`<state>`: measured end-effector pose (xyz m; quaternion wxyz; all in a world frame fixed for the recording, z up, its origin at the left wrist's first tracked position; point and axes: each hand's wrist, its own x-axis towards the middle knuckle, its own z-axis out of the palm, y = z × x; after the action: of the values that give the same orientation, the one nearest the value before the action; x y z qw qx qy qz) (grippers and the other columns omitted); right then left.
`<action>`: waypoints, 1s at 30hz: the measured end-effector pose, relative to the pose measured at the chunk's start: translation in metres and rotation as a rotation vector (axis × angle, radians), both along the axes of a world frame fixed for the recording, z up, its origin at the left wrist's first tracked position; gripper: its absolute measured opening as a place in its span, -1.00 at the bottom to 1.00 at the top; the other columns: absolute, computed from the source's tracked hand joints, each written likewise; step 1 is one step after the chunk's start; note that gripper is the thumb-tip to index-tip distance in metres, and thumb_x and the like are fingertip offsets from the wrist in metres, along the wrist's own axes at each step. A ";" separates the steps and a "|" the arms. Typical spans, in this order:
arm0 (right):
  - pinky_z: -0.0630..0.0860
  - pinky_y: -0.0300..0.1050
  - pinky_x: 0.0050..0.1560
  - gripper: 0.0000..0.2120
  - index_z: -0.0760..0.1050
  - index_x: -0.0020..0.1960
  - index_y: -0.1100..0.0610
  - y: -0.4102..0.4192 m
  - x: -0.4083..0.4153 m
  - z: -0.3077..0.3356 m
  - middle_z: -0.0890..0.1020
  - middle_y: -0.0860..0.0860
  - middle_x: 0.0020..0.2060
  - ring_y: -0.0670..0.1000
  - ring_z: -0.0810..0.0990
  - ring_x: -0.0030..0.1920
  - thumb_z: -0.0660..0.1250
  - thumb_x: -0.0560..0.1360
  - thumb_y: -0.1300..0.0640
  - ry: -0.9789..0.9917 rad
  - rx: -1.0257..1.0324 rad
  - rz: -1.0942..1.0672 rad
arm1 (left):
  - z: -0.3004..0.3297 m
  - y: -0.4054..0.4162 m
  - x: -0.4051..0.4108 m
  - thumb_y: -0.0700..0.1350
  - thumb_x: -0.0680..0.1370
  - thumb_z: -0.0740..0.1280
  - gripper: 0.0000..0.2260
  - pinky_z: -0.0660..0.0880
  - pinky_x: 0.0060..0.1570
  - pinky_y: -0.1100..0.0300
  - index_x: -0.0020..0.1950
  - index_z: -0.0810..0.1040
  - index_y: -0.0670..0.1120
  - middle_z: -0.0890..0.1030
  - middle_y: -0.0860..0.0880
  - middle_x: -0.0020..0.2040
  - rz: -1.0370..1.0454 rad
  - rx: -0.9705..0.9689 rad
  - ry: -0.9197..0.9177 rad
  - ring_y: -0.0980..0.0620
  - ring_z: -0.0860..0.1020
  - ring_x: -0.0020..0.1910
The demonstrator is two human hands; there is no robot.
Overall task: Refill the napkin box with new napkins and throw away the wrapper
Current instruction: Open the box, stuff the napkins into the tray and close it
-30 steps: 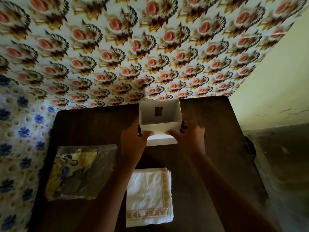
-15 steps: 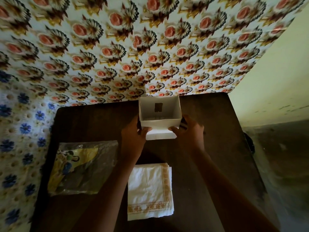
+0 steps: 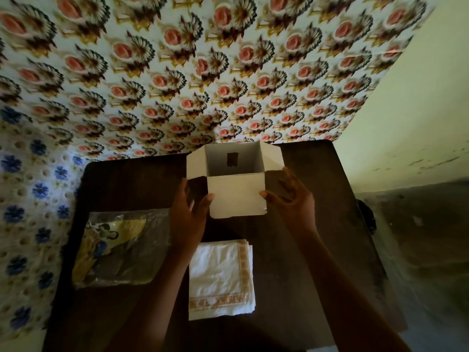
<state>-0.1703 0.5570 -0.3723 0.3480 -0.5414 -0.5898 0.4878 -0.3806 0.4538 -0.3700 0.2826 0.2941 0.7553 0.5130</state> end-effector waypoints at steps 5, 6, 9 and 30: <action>0.52 -0.55 -0.13 -0.35 0.41 0.47 0.01 -0.025 0.020 -0.007 0.56 -0.16 0.26 -0.23 0.59 0.17 0.51 0.45 -0.10 -0.043 -0.039 -0.069 | -0.014 -0.041 0.012 0.05 0.67 0.26 -0.55 0.43 0.13 0.45 0.53 0.38 -0.07 0.47 -0.05 0.47 0.106 -0.098 0.058 0.06 0.47 0.40; 0.50 -0.56 -0.17 -0.43 0.45 0.43 0.04 -0.031 0.022 -0.011 0.59 -0.13 0.21 -0.28 0.60 0.09 0.49 0.47 -0.07 -0.057 -0.069 -0.083 | -0.023 -0.050 0.014 0.02 0.67 0.27 -0.61 0.50 0.15 0.33 0.48 0.43 -0.07 0.52 -0.07 0.42 0.125 -0.146 0.084 0.02 0.52 0.35; 0.53 -0.42 -0.29 -0.71 0.59 0.21 0.09 -0.056 0.031 -0.030 0.67 -0.07 -0.06 -0.30 0.62 -0.22 0.45 0.52 0.03 -0.132 -0.177 -0.072 | -0.046 -0.080 0.029 -0.10 0.61 0.39 -0.64 0.60 0.16 0.02 0.40 0.48 -0.09 0.59 -0.12 0.32 0.158 -0.255 0.110 -0.09 0.59 0.26; 0.59 0.08 0.25 -0.65 0.54 0.30 0.19 -0.137 0.014 -0.092 0.55 0.14 0.25 0.12 0.59 0.24 0.42 0.54 0.15 -0.502 -0.170 0.489 | -0.086 -0.129 0.060 -0.07 0.53 0.51 -0.72 0.53 -0.31 0.32 0.18 0.59 -0.10 0.64 0.01 -0.07 0.142 -0.472 -0.347 -0.03 0.68 -0.02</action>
<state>-0.1559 0.4203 -0.4642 0.0192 -0.5142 -0.7263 0.4557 -0.3207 0.3251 -0.4559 0.4314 0.0744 0.8128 0.3843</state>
